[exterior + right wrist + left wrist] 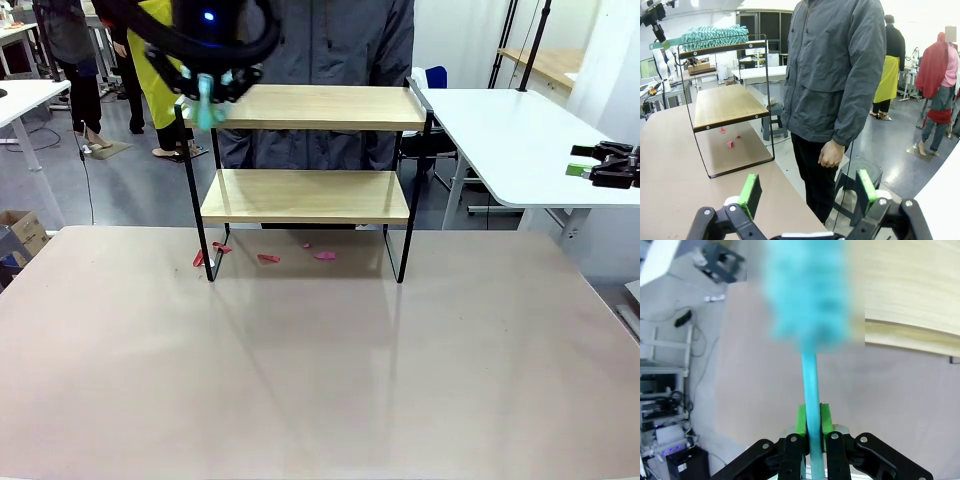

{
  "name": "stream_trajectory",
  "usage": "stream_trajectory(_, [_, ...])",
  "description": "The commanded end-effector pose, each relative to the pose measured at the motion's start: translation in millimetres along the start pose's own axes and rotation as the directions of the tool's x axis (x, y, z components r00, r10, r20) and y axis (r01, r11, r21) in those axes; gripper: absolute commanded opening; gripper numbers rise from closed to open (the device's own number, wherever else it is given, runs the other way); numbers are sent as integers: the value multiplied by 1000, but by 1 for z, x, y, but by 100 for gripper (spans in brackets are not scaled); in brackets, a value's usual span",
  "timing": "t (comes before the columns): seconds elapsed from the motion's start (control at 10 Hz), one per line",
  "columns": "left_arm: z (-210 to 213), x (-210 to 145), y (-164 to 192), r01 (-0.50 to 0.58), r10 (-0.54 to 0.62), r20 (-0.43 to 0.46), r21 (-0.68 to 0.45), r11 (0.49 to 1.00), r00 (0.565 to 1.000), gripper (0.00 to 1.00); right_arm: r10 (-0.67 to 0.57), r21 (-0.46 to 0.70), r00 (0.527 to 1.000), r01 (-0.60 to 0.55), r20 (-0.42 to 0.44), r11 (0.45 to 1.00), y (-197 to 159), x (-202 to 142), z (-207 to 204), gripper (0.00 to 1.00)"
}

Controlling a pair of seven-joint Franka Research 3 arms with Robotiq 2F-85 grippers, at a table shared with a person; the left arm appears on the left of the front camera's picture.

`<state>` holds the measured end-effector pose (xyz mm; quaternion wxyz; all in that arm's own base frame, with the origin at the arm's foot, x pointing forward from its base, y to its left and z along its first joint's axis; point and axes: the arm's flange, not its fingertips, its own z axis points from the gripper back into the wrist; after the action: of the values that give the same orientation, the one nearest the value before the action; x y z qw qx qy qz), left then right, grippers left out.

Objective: Clean the shelf.
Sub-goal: Clean the specific section of the Shelf indicated by the human with the Duster.

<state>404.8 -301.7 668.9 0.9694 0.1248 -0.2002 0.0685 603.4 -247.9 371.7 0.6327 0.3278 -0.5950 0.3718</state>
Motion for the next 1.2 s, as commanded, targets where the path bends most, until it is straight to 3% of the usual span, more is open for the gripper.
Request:
stream_trajectory(0.0, [18, -9, 19, -12, 0, 95, 124, 992, 995, 13, 5, 4, 1000, -5, 0, 1000, 0, 3, -1, 100])
stream_trajectory(0.1, [32, -12, 21, -13, -12, 150, 166, 986, 989, 13, 5, 4, 1000, -5, 0, 1000, 0, 3, -1, 100])
stream_trajectory(0.2, [51, -16, 21, -5, -14, 187, 97, 995, 982, 13, 5, 4, 1000, -5, 0, 1000, 0, 3, -1, 100])
stream_trajectory(0.3, [72, -25, 16, 53, -37, 186, -79, 995, 982, 13, 5, 4, 1000, -5, 0, 1000, 0, 3, -1, 100])
stream_trajectory(0.4, [39, -12, 21, -4, -10, 131, 109, 994, 991, 13, 5, 4, 1000, -5, 0, 1000, 0, 3, -1, 100])
stream_trajectory(0.8, [43, -14, 16, 0, -11, 136, 87, 996, 991, 13, 5, 4, 1000, -5, 0, 1000, 0, 3, -1, 100])
stream_trajectory(1.0, [53, -17, 45, 131, -104, 168, -158, 979, 980, 13, 5, 4, 1000, -5, 0, 1000, 0, 3, -1, 100])
stream_trajectory(1.1, [48, -19, 66, 178, -143, 166, -218, 959, 976, 13, 5, 4, 1000, -5, 0, 1000, 0, 3, -1, 100])
